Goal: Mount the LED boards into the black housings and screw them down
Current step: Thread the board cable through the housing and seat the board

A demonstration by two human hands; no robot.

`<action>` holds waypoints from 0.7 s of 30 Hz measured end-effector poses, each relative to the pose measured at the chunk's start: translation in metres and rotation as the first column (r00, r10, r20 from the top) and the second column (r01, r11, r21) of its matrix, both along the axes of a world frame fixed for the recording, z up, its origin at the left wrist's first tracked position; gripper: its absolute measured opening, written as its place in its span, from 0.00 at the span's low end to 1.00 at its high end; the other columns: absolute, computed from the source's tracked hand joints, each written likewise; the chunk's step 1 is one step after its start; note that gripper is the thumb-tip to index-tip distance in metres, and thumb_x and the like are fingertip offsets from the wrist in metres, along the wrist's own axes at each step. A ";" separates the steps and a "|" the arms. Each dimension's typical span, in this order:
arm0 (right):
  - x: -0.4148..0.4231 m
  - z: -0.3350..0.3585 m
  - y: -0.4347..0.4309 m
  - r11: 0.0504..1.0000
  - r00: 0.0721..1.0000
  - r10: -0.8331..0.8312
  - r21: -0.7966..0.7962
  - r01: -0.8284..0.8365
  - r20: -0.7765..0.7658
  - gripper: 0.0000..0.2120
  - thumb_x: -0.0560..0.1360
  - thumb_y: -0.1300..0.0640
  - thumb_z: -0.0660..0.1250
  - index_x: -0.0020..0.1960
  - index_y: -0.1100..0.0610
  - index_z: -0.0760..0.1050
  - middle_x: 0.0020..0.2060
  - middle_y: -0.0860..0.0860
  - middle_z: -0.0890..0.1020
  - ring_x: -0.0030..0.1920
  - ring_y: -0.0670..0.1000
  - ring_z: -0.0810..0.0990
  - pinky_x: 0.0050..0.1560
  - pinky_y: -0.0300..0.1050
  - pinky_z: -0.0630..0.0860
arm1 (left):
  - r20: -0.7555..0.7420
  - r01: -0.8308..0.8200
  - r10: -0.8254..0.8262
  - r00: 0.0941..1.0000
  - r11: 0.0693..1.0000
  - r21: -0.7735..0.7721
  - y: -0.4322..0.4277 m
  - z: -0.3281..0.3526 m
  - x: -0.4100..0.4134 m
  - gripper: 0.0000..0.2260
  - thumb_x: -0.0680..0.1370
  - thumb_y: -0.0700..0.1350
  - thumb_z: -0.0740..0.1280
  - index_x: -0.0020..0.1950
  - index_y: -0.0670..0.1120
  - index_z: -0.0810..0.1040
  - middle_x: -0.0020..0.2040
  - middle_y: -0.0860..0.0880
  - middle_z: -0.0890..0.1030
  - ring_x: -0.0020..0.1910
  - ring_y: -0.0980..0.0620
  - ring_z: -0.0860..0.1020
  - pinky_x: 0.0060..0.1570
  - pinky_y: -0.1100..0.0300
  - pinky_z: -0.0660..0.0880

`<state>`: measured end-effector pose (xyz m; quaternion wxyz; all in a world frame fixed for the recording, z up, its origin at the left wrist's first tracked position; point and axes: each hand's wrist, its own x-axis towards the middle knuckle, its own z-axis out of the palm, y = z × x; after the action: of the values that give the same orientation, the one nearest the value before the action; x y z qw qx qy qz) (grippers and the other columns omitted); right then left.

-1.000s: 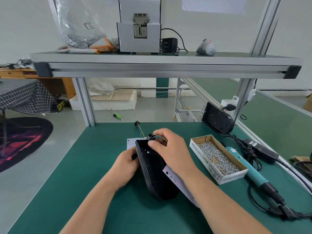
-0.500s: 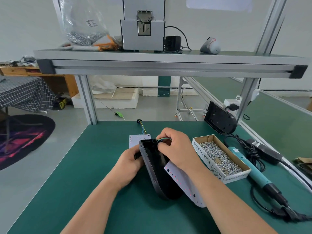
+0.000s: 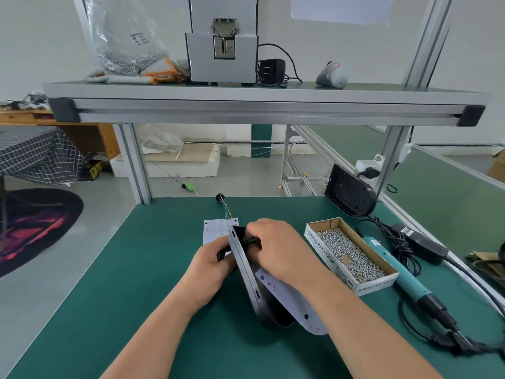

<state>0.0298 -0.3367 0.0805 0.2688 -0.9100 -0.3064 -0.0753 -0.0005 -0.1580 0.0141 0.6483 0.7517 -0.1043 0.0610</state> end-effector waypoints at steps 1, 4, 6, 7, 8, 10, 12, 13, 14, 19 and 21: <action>0.000 0.000 0.001 1.000 1.000 0.002 -0.022 -0.001 0.011 0.02 0.75 0.60 0.68 0.45 0.54 0.77 0.39 0.49 0.76 0.41 0.54 0.75 0.41 0.52 0.70 | -0.010 -0.008 0.008 1.000 1.000 0.000 0.000 -0.001 0.000 0.13 0.75 0.48 0.68 0.56 0.56 0.86 0.46 0.52 0.86 0.43 0.54 0.78 0.47 0.58 0.77; 0.000 0.001 0.000 1.000 1.000 0.016 -0.021 -0.016 0.002 0.05 0.76 0.61 0.68 0.50 0.57 0.82 0.41 0.52 0.79 0.43 0.55 0.78 0.45 0.55 0.74 | -0.030 -0.030 0.031 0.999 0.999 0.040 0.003 -0.003 0.003 0.12 0.74 0.47 0.67 0.55 0.53 0.85 0.43 0.43 0.84 0.42 0.50 0.76 0.48 0.44 0.78; 0.000 0.003 -0.002 0.999 1.000 0.022 -0.037 -0.022 0.001 0.06 0.78 0.61 0.67 0.52 0.57 0.83 0.43 0.53 0.80 0.44 0.56 0.79 0.48 0.56 0.74 | -0.025 -0.026 0.028 0.999 0.997 0.077 0.004 -0.003 0.005 0.13 0.76 0.42 0.64 0.55 0.53 0.85 0.49 0.36 0.84 0.46 0.48 0.78 0.55 0.35 0.79; 0.000 0.003 -0.003 0.999 1.000 0.024 -0.048 -0.024 0.004 0.06 0.78 0.61 0.67 0.52 0.58 0.82 0.43 0.53 0.81 0.46 0.56 0.79 0.49 0.57 0.74 | -0.021 -0.028 0.030 0.999 0.996 0.090 0.004 -0.003 0.005 0.13 0.76 0.41 0.64 0.54 0.52 0.85 0.50 0.36 0.84 0.47 0.48 0.79 0.56 0.33 0.79; 0.001 0.003 -0.004 0.999 1.000 0.027 -0.047 -0.026 0.007 0.06 0.79 0.60 0.67 0.52 0.58 0.82 0.44 0.53 0.82 0.47 0.56 0.80 0.50 0.56 0.74 | -0.020 -0.033 0.035 0.999 0.994 0.103 0.003 -0.003 0.005 0.13 0.76 0.41 0.64 0.54 0.52 0.85 0.50 0.38 0.85 0.47 0.48 0.80 0.57 0.33 0.79; 0.000 0.003 -0.005 0.999 1.000 0.026 -0.020 -0.025 0.000 0.05 0.80 0.59 0.68 0.53 0.56 0.82 0.46 0.52 0.84 0.49 0.54 0.80 0.51 0.55 0.75 | -0.025 -0.044 0.047 0.999 0.992 0.121 0.004 -0.003 0.005 0.12 0.76 0.41 0.64 0.53 0.51 0.84 0.49 0.38 0.85 0.46 0.48 0.80 0.57 0.33 0.79; -0.002 0.002 -0.004 1.000 1.000 0.017 0.022 -0.017 -0.009 0.05 0.80 0.59 0.68 0.54 0.54 0.81 0.47 0.50 0.84 0.49 0.53 0.80 0.52 0.54 0.75 | -0.031 -0.062 0.066 0.997 0.990 0.125 0.005 -0.004 0.004 0.11 0.76 0.42 0.63 0.52 0.49 0.84 0.49 0.36 0.84 0.45 0.48 0.79 0.56 0.32 0.79; -0.003 0.001 -0.004 0.999 1.000 0.009 0.034 -0.008 -0.001 0.05 0.80 0.58 0.68 0.54 0.54 0.81 0.46 0.50 0.84 0.49 0.53 0.80 0.51 0.53 0.75 | -0.029 -0.072 0.076 0.997 0.989 0.130 0.006 -0.003 0.004 0.11 0.76 0.42 0.63 0.52 0.50 0.84 0.48 0.36 0.84 0.45 0.48 0.79 0.56 0.33 0.79; -0.004 0.000 -0.003 0.999 1.000 -0.001 0.051 0.001 0.009 0.05 0.79 0.58 0.69 0.54 0.53 0.81 0.46 0.49 0.84 0.48 0.52 0.80 0.50 0.51 0.75 | -0.026 -0.081 0.085 0.996 0.988 0.134 0.006 -0.003 0.004 0.11 0.76 0.42 0.63 0.52 0.52 0.84 0.48 0.38 0.85 0.44 0.49 0.80 0.56 0.35 0.80; -0.009 -0.004 -0.002 0.991 0.996 -0.071 0.121 0.065 0.050 0.04 0.76 0.58 0.71 0.49 0.50 0.81 0.33 0.37 0.74 0.40 0.45 0.73 0.38 0.37 0.65 | -0.028 -0.078 0.084 0.996 0.982 0.174 0.007 -0.004 0.003 0.14 0.77 0.43 0.63 0.55 0.54 0.85 0.49 0.43 0.87 0.48 0.38 0.84 0.57 0.35 0.81; -0.008 -0.001 -0.001 0.998 0.996 -0.065 0.025 0.064 0.067 0.02 0.77 0.57 0.69 0.48 0.50 0.80 0.34 0.41 0.72 0.41 0.48 0.75 0.40 0.45 0.67 | -0.024 -0.080 0.085 0.996 0.979 0.185 0.005 -0.004 0.001 0.16 0.77 0.43 0.62 0.59 0.56 0.84 0.51 0.44 0.87 0.53 0.35 0.83 0.57 0.35 0.81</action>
<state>0.0215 -0.3375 0.0795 0.2661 -0.9133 -0.2849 -0.1180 0.0009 -0.1534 0.0098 0.5745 0.8130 -0.0678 0.0659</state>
